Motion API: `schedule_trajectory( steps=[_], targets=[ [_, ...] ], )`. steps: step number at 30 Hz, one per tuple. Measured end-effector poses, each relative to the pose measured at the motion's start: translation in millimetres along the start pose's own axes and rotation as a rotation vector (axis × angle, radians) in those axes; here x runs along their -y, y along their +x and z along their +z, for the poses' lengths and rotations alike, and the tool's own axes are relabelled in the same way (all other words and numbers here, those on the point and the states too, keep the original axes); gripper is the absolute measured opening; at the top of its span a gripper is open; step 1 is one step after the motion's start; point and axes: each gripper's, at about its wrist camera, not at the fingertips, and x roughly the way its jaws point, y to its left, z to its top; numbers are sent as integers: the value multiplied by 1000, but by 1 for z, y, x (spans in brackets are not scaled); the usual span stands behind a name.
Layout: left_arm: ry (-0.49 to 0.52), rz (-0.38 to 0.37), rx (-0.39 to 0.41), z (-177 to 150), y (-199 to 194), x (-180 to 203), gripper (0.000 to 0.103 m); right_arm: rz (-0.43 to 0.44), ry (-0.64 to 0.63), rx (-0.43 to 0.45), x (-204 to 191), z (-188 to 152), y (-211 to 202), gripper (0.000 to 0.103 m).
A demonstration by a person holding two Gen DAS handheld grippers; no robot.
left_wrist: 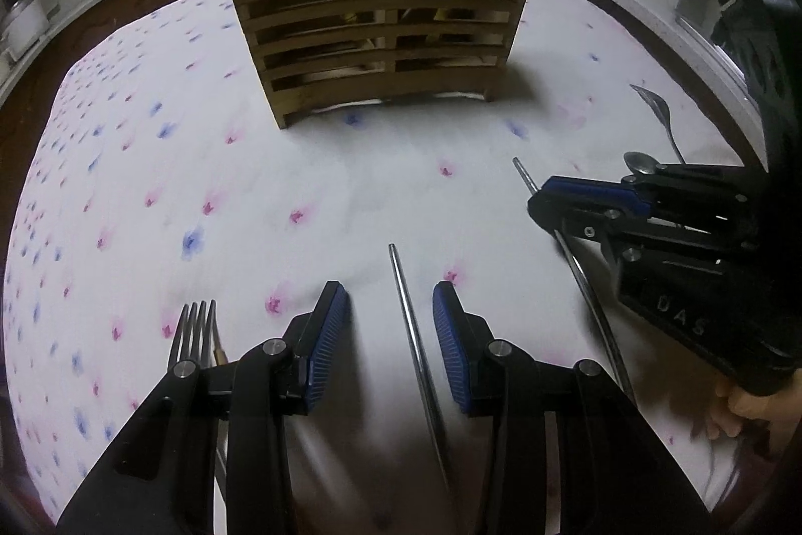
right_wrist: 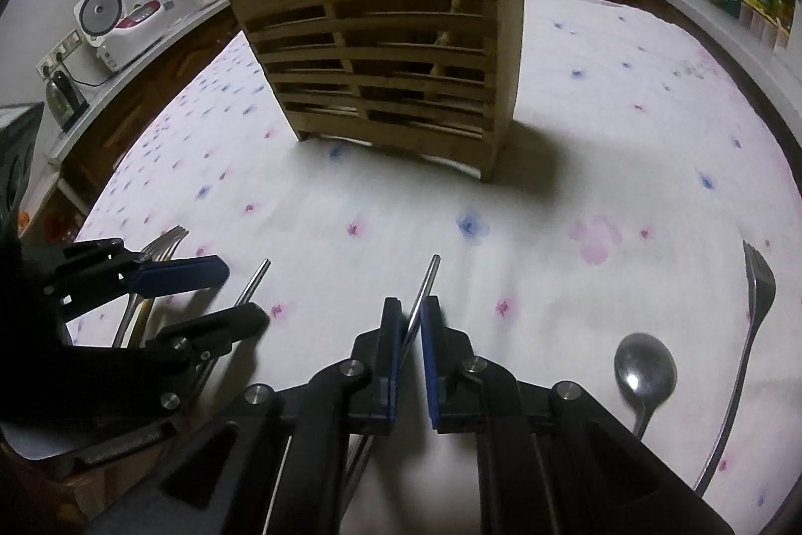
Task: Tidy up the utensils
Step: 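Close the left tool on a metal chopstick while the right tool grasps another metal chopstick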
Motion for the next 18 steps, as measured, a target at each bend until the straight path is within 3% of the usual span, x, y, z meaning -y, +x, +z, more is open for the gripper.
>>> schedule_trajectory(
  steps=[2, 5, 8, 18],
  targets=[
    [10, 6, 7, 0, 0, -1, 26, 2, -2, 6, -2, -1, 1, 9],
    [17, 11, 15, 1, -1, -1, 7, -11, -24, 16, -5, -2, 1, 9],
    [15, 11, 18, 2, -1, -2, 5, -23, -30, 14, -8, -2, 0, 7],
    [-72, -37, 79, -10, -25, -22, 3, 81, 72, 74, 7, -9, -37, 4]
  ],
)
